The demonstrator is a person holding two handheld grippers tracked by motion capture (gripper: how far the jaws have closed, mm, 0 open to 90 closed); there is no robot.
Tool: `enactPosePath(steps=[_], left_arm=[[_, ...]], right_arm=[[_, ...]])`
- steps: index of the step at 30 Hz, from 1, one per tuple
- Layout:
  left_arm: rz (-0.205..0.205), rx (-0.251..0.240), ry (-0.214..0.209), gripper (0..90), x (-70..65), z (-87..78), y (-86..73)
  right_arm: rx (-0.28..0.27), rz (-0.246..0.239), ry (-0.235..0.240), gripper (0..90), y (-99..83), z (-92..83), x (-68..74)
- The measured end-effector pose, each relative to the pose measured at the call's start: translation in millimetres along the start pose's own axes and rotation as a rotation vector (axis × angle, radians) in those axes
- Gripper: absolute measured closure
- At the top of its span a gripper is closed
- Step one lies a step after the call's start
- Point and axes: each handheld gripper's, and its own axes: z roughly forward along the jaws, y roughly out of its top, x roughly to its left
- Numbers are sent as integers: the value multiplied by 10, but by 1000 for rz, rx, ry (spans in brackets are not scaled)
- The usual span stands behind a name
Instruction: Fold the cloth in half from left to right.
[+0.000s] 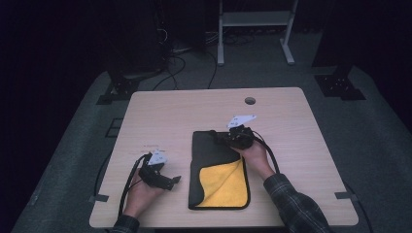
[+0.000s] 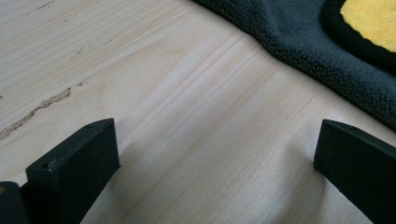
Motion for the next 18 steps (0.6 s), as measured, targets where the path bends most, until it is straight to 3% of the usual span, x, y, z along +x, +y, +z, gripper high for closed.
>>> enactPosePath(steps=[18], left_arm=[[-1,-2,-3,0,-2,2,-2]], right_arm=[[7,99,-135,852,-99,-80,-363]])
